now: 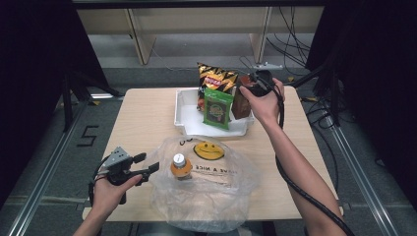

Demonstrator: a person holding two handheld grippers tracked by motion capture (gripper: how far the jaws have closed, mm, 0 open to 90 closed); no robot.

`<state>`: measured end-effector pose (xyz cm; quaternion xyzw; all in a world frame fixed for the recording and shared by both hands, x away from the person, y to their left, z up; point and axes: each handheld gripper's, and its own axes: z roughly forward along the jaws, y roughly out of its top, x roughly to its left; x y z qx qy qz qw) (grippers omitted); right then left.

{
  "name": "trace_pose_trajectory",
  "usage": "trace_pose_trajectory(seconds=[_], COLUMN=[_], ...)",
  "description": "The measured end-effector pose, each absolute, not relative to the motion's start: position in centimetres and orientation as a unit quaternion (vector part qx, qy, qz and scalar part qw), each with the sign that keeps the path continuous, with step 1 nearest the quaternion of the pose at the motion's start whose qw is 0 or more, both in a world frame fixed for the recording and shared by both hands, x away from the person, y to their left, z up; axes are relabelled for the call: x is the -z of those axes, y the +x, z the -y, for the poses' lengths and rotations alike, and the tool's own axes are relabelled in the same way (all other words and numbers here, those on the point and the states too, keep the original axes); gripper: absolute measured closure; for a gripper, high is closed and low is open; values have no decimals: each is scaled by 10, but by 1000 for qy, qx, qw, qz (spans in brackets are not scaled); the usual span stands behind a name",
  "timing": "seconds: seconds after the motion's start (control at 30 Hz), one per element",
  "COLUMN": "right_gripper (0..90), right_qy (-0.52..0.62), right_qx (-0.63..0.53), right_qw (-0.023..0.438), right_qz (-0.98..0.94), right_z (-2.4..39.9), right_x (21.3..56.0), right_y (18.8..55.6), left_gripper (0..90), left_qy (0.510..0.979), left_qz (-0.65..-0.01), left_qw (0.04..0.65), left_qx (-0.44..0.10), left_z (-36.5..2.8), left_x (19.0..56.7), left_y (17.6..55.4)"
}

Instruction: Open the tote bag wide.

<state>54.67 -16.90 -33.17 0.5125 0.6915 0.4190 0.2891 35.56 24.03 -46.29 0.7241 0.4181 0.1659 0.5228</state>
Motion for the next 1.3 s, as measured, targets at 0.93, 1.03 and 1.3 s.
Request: trace_pose_trajectory(seconds=[0.93,1.03,1.3], right_gripper=[379,379,378], right_qy=[523,523,526], right_qx=[-406,-405,-399], right_qw=[296,295,292], right_qz=[-689,-690,-692], right_z=[168,169,167], right_x=[343,345,347], right_y=[559,560,562], left_gripper=[295,295,295], left_qy=[727,727,727], left_qz=[-417,-416,-416], left_qw=[521,520,520], left_qx=[-166,-166,-166], left_z=[-240,-240,-239], left_x=[463,463,463], left_y=[355,355,355])
